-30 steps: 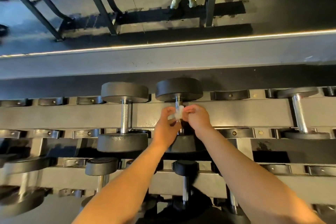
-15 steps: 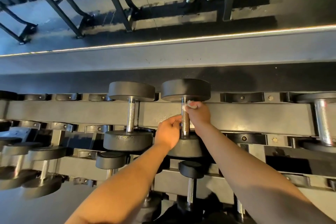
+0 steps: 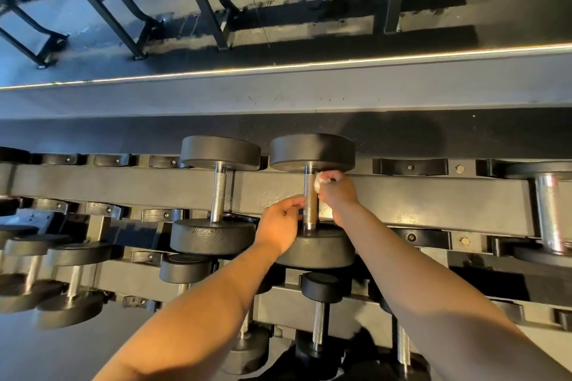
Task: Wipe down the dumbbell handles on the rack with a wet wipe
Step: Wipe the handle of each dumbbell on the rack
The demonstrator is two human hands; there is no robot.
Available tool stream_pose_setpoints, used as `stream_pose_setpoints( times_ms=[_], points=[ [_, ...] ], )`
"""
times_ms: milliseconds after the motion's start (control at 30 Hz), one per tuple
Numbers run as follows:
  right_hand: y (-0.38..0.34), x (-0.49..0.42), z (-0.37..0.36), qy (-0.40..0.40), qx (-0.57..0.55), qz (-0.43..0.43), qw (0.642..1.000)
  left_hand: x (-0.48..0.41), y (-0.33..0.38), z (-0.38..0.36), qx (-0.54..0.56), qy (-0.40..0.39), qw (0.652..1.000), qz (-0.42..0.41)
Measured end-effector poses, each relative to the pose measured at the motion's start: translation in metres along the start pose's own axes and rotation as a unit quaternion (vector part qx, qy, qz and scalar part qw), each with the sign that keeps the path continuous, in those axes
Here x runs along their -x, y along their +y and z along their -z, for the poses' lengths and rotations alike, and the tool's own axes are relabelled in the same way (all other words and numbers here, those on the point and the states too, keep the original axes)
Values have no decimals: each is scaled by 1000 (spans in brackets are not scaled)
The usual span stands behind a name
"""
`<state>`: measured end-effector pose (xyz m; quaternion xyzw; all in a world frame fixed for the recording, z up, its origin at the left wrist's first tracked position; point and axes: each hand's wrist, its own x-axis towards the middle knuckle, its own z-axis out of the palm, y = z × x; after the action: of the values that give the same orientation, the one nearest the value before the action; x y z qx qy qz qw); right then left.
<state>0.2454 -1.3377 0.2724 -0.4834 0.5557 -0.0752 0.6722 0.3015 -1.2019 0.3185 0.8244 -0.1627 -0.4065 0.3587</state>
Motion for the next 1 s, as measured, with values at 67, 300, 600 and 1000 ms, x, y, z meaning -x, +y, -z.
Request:
stream_pose_setpoints(
  times_ms=[67, 300, 600, 1000],
  points=[
    [12, 2, 1, -10, 45, -15, 999, 0, 0, 0, 0, 3, 1000, -4],
    [22, 6, 3, -152, 312, 6, 938, -2, -4, 0, -13, 8, 1000, -17],
    [14, 8, 18, -152, 277, -1, 949, 0, -1, 1, -14, 8, 1000, -19],
    [15, 25, 15, -153, 409, -3, 900, -1, -4, 1, 1, 15, 1000, -23]
  ],
)
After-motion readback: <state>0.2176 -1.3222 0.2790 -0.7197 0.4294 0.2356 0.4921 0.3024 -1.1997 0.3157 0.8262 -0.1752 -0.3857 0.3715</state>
